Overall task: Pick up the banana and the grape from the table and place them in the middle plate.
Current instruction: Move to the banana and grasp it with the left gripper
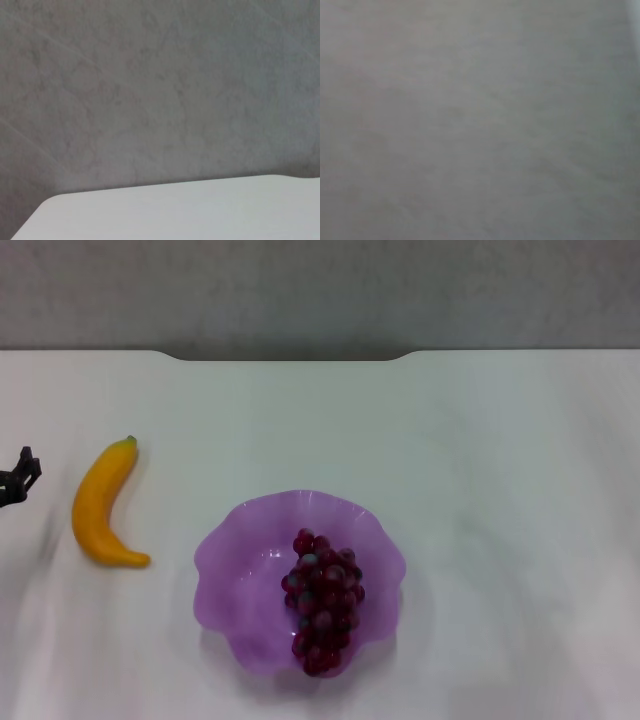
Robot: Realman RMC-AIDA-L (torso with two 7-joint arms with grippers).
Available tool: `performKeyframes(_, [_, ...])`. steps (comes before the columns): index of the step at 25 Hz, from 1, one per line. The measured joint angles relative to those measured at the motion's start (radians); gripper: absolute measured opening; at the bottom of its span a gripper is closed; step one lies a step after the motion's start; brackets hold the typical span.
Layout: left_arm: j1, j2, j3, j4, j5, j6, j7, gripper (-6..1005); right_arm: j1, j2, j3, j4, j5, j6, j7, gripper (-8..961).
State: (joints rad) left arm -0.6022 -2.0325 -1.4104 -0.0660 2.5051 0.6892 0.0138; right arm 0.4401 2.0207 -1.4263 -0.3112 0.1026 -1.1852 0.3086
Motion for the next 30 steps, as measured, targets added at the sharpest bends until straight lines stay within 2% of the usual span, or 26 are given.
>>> performKeyframes(4, [-0.002,0.000,0.002,0.000,0.000,0.000,0.000,875,0.002,0.004,0.001,0.119,0.136,-0.054,-0.013,-1])
performKeyframes(8, [-0.005,-0.001,0.007,0.000,0.000,0.000,0.000,875,-0.006,0.007,0.005,0.201,0.199,-0.070,0.012,-1])
performKeyframes(13, [-0.016,-0.006,-0.003,-0.006,-0.009,-0.025,-0.023,875,-0.033,0.007,-0.001,0.252,0.161,-0.082,0.086,-1])
performKeyframes(17, [-0.020,-0.008,-0.004,-0.038,-0.016,-0.093,-0.064,874,-0.048,0.009,-0.002,0.256,0.131,-0.084,0.088,-1])
performKeyframes(30, [-0.032,-0.016,0.010,-0.123,-0.043,-0.311,-0.124,874,-0.037,0.004,-0.003,0.258,0.057,-0.073,0.082,-1])
